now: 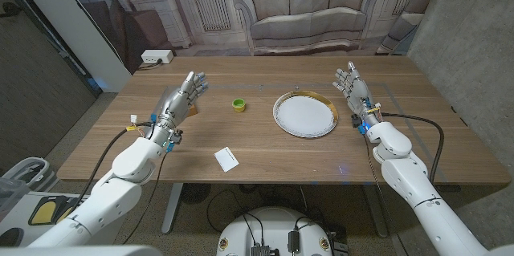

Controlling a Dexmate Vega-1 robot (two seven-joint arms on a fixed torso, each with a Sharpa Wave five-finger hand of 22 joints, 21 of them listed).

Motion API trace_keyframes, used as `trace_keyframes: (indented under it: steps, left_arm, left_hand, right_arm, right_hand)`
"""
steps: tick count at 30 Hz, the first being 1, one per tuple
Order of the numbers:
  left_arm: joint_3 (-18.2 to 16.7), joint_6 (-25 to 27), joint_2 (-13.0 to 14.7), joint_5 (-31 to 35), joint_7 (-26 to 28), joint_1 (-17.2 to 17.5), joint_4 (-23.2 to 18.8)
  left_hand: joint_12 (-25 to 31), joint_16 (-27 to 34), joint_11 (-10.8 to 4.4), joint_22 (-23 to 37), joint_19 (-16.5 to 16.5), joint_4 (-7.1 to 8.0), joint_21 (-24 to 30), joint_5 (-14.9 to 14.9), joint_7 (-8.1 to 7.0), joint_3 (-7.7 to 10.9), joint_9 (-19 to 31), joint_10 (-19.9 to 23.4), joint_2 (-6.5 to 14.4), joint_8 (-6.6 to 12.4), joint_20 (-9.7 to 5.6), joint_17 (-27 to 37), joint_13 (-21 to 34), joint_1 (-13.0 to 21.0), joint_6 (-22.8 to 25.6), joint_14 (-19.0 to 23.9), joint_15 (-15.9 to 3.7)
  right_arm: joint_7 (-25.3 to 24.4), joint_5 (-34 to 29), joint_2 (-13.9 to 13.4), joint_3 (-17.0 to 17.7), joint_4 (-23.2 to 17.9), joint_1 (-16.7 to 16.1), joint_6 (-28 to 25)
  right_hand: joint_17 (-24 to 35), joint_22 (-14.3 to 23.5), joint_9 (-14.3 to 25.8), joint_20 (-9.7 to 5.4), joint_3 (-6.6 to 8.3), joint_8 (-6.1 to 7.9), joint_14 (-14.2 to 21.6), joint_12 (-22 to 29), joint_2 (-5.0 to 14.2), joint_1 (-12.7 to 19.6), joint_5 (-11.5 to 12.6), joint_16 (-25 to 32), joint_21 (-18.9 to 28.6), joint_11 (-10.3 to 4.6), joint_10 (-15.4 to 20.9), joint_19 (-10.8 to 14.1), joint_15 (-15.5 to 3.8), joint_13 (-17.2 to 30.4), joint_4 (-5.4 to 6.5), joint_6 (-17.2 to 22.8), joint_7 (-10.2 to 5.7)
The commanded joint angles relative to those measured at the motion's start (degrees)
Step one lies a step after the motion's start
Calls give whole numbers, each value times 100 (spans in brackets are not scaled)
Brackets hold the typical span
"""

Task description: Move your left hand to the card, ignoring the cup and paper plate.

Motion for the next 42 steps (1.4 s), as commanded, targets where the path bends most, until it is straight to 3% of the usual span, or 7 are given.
trace_keyframes:
  steps: [1, 23, 42]
  left_arm:
    - [-38, -121, 1, 225, 182, 220, -175]
    - [-147, -173, 92, 690, 540, 744, -629]
    - [-310, -406, -31, 1331, 959, 1204, -858]
  left_hand:
    - [-15, -25, 15, 7, 24, -10, -27, 22, -8, 3, 13, 50, 9, -15, -197, 14, 28, 40, 42, 49, 7]
    - [-24, -27, 4, 8, 63, -20, -27, 20, 4, -26, 14, 86, 17, -25, -189, 15, 29, 63, 77, 89, -14]
    - [-7, -10, -42, 8, 157, -35, -8, 24, -20, -47, 15, 189, 29, -5, -196, 14, 29, 95, 191, 188, -52]
  right_arm:
    - [103, 33, -52, 6, 83, 66, 4]
    - [219, 17, -157, 17, -13, 97, -71]
    - [292, 10, -228, -39, -160, 45, -53]
  right_hand:
    - [21, 19, 12, -69, -16, 15, 14, -7, 8, 2, 1, -20, -16, -12, 67, 23, 9, 4, -15, 44, 2]
    - [22, 21, 11, -69, -27, 13, 34, -9, 18, -3, -1, -21, -80, -2, 106, 52, 6, 5, -25, 73, 12]
    - [22, 23, 11, -63, -32, 3, 46, -16, 32, -1, -2, -25, -136, -15, 129, 84, 7, 5, -37, 71, 13]
